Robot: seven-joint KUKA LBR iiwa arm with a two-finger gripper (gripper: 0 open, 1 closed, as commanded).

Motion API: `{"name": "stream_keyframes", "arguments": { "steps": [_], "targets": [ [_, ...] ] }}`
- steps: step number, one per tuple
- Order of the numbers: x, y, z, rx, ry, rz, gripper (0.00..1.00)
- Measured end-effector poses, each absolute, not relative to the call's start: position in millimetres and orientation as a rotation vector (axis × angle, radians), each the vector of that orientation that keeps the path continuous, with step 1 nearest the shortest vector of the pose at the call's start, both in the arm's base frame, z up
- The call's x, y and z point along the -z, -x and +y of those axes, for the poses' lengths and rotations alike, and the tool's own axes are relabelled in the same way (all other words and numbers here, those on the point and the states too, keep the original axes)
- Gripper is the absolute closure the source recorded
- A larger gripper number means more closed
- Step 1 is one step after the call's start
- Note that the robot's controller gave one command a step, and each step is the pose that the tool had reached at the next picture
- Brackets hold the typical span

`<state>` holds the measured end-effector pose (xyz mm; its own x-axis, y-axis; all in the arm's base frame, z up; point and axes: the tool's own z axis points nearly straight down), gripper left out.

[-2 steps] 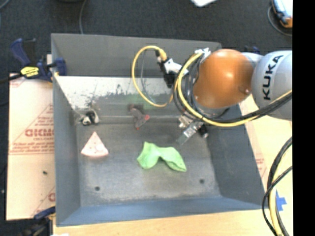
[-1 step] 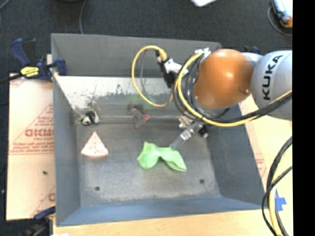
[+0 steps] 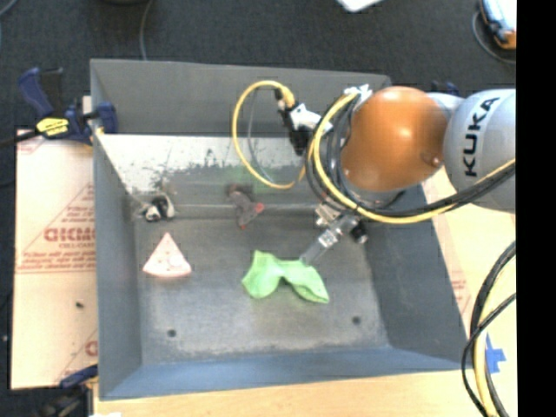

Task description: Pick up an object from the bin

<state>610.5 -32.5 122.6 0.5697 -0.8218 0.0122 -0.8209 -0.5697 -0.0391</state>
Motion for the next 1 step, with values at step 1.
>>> {"name": "stream_keyframes", "arguments": {
  "steps": [1],
  "targets": [
    [-69.2, -621.9, 73.1, 0.038, 2.777, 1.400, 0.00]
  ]
}}
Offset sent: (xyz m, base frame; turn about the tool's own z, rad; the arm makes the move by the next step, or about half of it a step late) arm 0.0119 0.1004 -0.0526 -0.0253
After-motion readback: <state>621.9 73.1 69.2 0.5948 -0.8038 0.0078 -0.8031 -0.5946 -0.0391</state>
